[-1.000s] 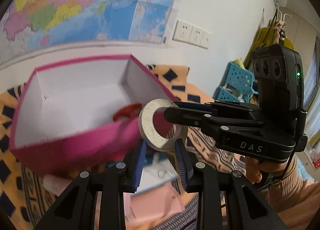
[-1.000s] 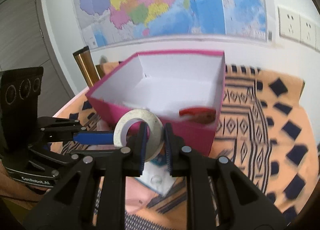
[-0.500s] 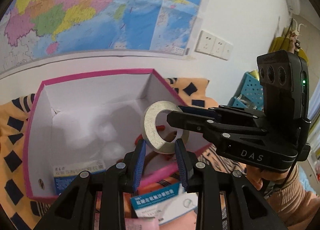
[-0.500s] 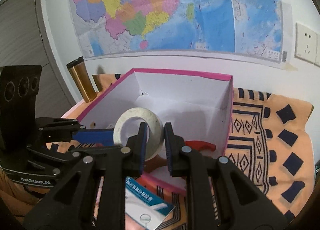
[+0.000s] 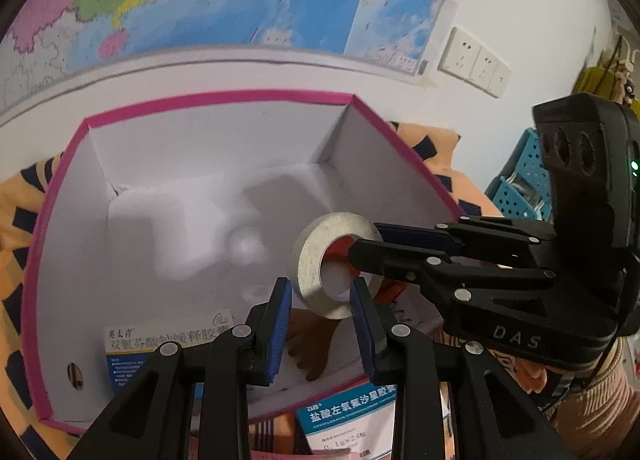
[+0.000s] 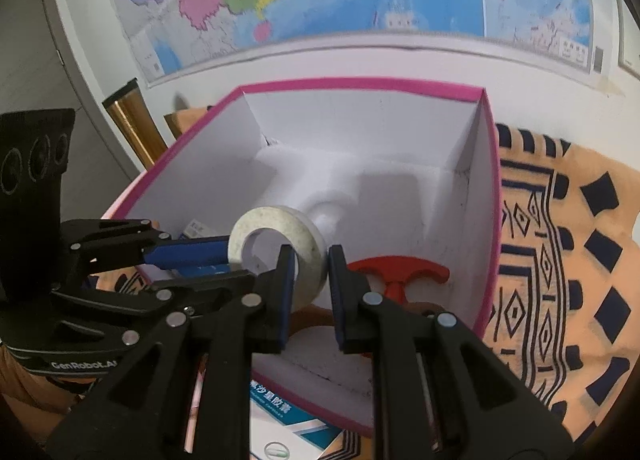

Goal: Organize rigid objects
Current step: 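Carry the tape roll into the pink box and release it, then move the right gripper back to the pink cosmetic tube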

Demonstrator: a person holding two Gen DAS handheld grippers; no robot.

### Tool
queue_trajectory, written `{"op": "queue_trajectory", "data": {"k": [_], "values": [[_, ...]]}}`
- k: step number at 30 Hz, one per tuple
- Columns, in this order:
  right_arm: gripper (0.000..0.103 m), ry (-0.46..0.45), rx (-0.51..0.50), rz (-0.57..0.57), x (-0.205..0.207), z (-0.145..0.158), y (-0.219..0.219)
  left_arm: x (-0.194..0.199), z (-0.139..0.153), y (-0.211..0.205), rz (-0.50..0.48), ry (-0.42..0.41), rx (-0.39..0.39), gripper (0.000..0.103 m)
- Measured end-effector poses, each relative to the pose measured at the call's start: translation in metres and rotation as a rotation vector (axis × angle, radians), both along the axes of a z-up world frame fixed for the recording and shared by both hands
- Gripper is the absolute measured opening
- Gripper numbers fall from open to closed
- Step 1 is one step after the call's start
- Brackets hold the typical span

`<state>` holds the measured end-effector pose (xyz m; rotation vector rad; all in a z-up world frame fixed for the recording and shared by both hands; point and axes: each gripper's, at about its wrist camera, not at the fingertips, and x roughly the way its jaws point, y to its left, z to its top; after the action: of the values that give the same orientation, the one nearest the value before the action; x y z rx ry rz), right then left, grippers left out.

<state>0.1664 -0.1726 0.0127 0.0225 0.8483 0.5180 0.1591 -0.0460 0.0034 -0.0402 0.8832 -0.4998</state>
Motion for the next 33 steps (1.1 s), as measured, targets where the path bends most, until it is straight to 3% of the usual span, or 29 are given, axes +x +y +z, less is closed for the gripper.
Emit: {"op": "queue_trajectory", "data": {"k": [3, 8, 17, 19, 22, 28, 33], "values": [[0.022, -0.024, -0.040, -0.025, 0.000, 0.000, 0.003, 0.000, -0.001, 0.005, 0.033, -0.004, 0.002, 0.030], [0.032, -0.062, -0.007, -0.056, -0.013, 0.007, -0.008, -0.018, 0.009, 0.026, 0.078, -0.067, -0.010, 0.030], [0.032, -0.084, 0.103, -0.024, -0.056, 0.015, -0.023, -0.077, 0.028, 0.078, 0.141, -0.188, -0.059, 0.042], [0.034, -0.078, 0.129, -0.003, -0.068, 0.013, -0.023, -0.086, 0.027, 0.088, 0.158, -0.190, -0.063, 0.042], [0.045, -0.093, 0.161, 0.018, -0.087, 0.013, -0.021, -0.097, 0.022, 0.101, 0.193, -0.184, -0.056, 0.042], [0.045, -0.033, 0.207, 0.087, -0.111, 0.000, -0.008, -0.104, -0.002, 0.117, 0.238, -0.120, -0.033, 0.043], [0.045, 0.072, 0.232, 0.117, -0.119, -0.029, 0.008, -0.100, -0.024, 0.129, 0.268, -0.058, -0.015, 0.043]]}}
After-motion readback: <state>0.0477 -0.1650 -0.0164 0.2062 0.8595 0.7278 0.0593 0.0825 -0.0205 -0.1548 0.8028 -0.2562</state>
